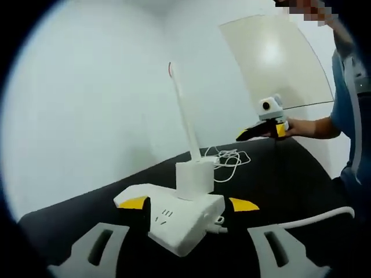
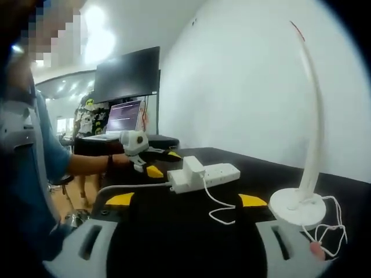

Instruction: Insert the desk lamp plug into the socket, turn on the power strip switch, turn on the lamp switch, then turn off the lamp switch, turn off the power strip switch, and remove the plug from the socket.

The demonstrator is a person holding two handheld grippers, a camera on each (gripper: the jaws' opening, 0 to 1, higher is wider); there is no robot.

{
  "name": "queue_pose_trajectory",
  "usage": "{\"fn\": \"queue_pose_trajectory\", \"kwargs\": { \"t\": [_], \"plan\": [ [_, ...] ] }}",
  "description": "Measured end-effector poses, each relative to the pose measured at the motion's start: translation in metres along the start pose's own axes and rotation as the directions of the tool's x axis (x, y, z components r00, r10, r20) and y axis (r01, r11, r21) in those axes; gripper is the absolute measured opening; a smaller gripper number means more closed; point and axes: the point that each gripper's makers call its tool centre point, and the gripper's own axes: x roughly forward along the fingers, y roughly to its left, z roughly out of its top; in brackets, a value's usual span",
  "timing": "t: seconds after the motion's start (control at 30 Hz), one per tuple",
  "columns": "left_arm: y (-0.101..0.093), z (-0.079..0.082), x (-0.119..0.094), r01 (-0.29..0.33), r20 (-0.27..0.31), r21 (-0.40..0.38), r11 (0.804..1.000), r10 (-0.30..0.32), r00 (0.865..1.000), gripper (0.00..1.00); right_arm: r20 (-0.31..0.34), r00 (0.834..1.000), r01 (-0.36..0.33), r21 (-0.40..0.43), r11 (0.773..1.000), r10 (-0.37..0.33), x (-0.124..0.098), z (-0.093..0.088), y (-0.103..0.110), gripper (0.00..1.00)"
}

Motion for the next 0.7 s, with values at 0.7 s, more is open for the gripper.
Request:
{"fn": "queue_pose_trajectory", "kwargs": {
  "t": [0.7],
  "plan": [
    [-0.004,-0.009,0.012,0.047,-0.041,0.088,0.995,-0.044,0.998,0.42,-0.016,1.000,-0.023,0.016,1.000,0.023,0.017,0.009,-0.001,0.69]
  ]
}}
